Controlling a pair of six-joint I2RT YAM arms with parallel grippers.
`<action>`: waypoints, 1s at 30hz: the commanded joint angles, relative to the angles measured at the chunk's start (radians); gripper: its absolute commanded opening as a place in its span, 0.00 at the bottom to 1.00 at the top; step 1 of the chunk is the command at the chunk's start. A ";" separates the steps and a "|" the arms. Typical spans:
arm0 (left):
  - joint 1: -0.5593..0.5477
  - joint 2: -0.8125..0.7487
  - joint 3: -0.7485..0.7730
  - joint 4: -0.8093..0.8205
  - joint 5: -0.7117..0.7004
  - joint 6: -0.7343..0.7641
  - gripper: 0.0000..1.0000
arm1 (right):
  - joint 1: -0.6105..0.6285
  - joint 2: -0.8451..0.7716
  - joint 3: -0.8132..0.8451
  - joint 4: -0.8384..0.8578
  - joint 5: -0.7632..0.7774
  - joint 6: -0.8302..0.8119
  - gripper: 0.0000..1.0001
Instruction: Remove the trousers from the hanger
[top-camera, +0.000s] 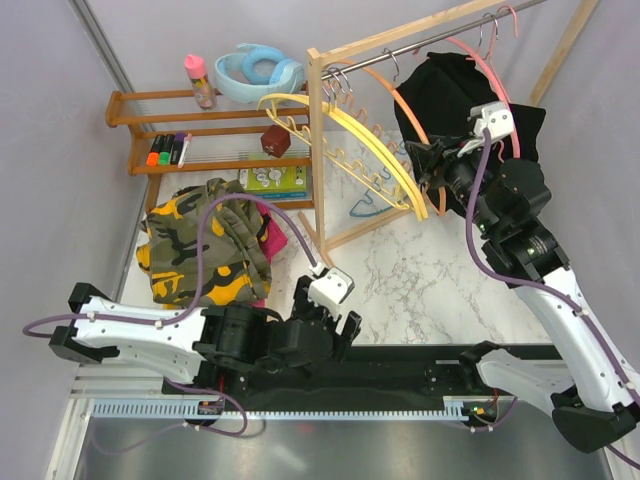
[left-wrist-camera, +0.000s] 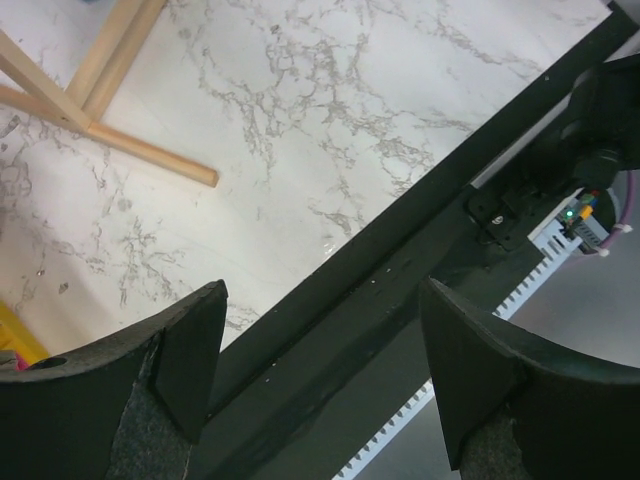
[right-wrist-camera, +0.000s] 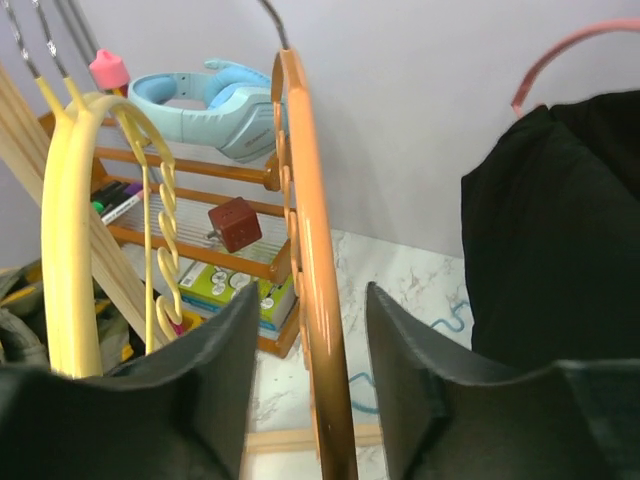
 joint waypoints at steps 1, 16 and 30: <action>0.035 0.028 -0.033 0.037 0.017 0.012 0.83 | 0.002 -0.044 0.079 -0.070 0.123 0.039 0.67; 0.061 0.080 -0.071 0.170 0.106 0.042 0.81 | 0.002 -0.156 0.252 -0.496 0.555 0.056 0.85; 0.081 0.054 -0.204 0.348 0.194 0.044 0.79 | 0.002 -0.108 0.204 -0.684 0.526 0.207 0.68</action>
